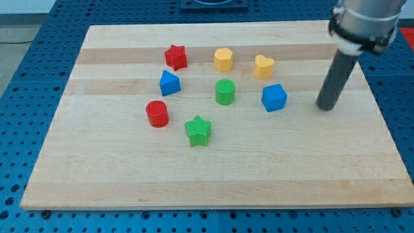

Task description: Place the green star parallel to the bottom of the red circle

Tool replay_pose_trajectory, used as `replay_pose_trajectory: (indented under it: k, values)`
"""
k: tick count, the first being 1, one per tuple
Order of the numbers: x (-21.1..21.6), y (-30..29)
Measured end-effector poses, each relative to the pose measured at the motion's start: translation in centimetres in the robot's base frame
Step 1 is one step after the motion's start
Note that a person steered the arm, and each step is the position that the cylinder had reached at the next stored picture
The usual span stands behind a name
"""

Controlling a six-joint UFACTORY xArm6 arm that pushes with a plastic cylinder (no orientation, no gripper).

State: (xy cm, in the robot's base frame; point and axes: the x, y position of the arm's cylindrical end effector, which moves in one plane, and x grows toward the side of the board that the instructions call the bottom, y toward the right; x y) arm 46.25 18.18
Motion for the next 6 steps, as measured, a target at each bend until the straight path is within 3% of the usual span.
replay_pose_trajectory:
  k: [4,6]
  values:
    - [3.3,-20.2]
    - [4.3,-23.9]
